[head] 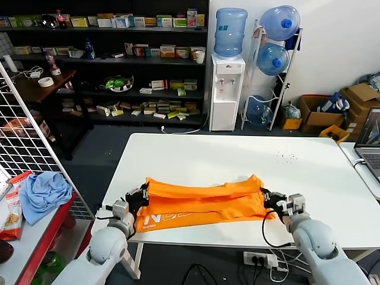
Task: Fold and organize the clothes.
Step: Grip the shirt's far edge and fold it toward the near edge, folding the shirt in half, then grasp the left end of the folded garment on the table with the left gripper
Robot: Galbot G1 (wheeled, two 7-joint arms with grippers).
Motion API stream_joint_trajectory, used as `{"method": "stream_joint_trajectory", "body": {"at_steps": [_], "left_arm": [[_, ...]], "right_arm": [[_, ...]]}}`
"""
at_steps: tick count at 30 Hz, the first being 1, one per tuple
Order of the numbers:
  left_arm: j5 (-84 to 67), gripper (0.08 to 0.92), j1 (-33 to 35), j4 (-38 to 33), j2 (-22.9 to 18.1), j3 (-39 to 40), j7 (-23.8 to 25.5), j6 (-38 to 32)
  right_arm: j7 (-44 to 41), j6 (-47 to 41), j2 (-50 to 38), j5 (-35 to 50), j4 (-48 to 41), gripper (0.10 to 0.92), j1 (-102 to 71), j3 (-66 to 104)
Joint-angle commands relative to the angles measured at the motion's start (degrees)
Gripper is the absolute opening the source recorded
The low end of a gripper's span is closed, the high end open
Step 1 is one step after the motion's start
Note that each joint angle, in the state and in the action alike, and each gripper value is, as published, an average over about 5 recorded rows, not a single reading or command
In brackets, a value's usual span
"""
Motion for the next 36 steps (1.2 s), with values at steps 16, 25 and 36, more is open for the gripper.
{"method": "stream_joint_trajectory", "body": {"at_steps": [16, 25, 36], "left_arm": [[4.0, 0.448, 14.7, -6.5, -3.8, -7.4, -0.7, -2.4], [-2.7, 0.717, 12.9, -3.1, -5.5, -7.4, -1.0, 0.3], [-3.2, 0.78, 9.8, 1.8, -6.1, -5.5, -0.6, 1.5]], "right_arm": [[2.0, 2.3, -0.3, -1.4, 9.0, 0.534, -9.2, 1.5], [2.1, 2.2, -0.2, -1.1, 9.4, 0.788, -9.4, 1.7], [2.3, 2.1, 0.4, -1.1, 10.1, 0.823, -10.0, 1.7]]}}
